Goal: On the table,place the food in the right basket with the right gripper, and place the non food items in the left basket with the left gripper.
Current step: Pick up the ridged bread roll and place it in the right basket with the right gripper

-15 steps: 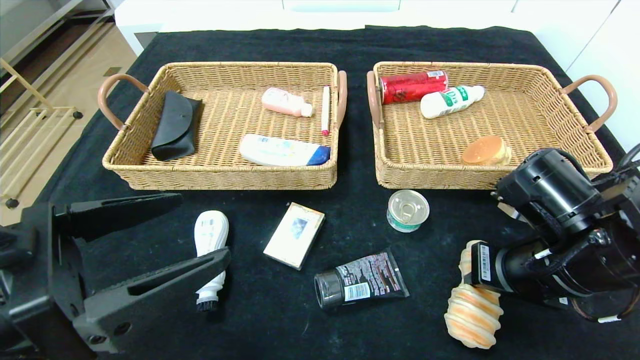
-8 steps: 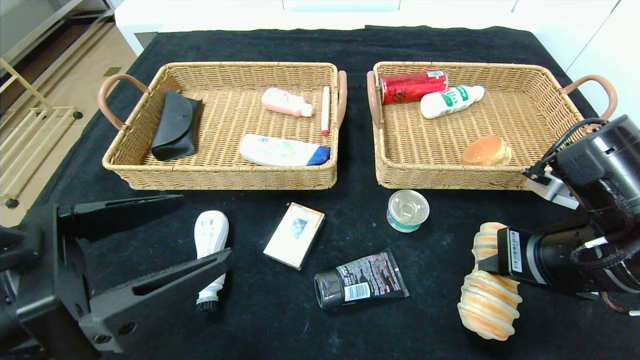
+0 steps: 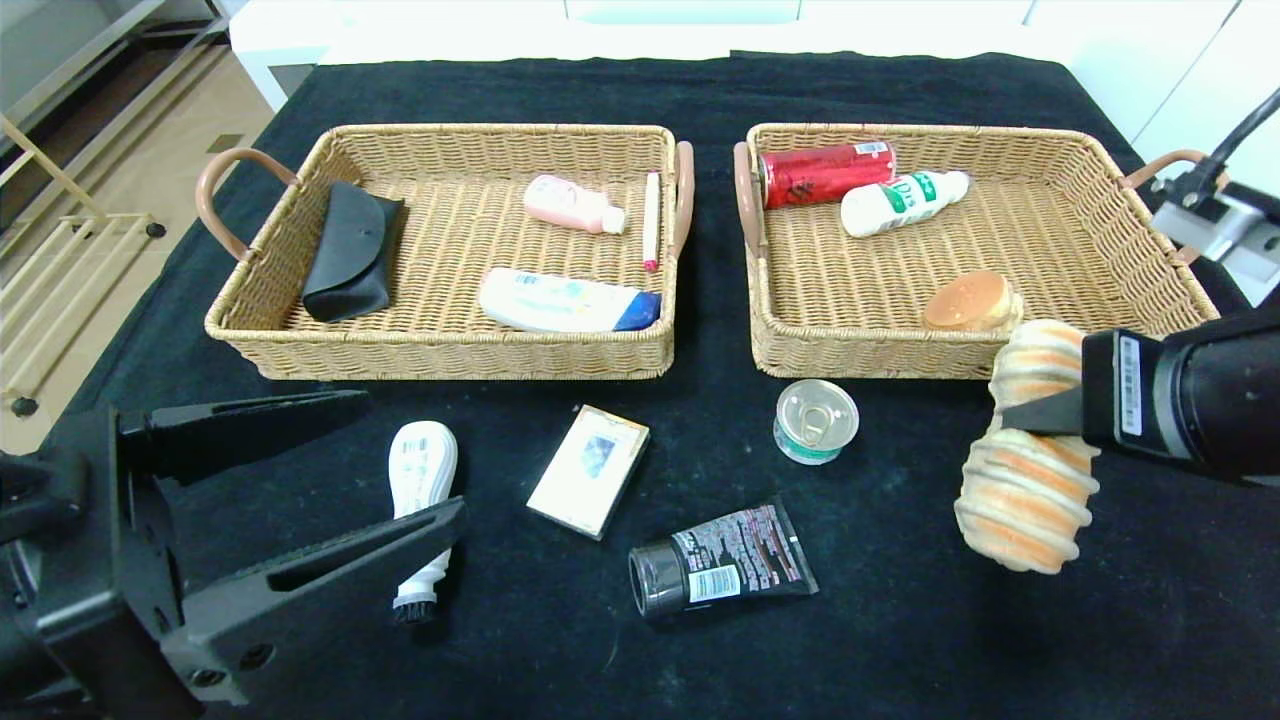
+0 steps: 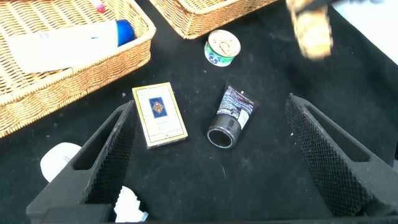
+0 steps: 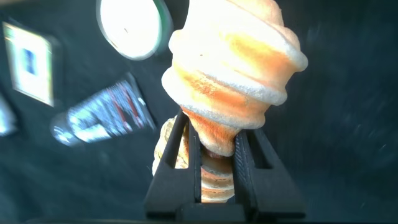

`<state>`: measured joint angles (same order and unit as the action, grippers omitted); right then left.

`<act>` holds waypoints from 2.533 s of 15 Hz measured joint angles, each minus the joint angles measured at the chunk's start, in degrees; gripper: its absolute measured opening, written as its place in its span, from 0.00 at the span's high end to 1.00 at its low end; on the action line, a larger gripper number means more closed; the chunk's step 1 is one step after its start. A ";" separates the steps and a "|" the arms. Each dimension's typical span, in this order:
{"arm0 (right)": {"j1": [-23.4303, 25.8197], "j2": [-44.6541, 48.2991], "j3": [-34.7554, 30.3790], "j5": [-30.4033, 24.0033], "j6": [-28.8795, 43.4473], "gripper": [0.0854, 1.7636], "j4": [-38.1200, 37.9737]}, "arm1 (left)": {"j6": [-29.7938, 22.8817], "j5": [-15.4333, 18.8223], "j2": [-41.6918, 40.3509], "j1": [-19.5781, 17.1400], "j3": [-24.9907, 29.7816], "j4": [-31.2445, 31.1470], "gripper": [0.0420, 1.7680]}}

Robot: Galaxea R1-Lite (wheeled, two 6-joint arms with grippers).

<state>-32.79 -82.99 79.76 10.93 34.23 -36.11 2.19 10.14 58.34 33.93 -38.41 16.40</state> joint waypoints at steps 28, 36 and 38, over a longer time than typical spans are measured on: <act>10.83 -24.17 22.20 5.55 -12.30 0.57 31.78 | 0.00 -0.09 -0.40 0.00 -0.28 0.17 0.03; 10.61 -24.09 21.88 6.03 -13.48 0.23 31.76 | -0.02 -0.01 -0.38 0.00 -0.17 0.17 0.03; 10.36 -23.81 21.70 6.06 -13.57 0.18 31.60 | -0.02 -0.01 -0.38 0.00 -0.17 0.17 0.03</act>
<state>-22.43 -106.80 101.46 16.99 20.66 -4.51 2.17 10.13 57.97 33.93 -38.58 16.57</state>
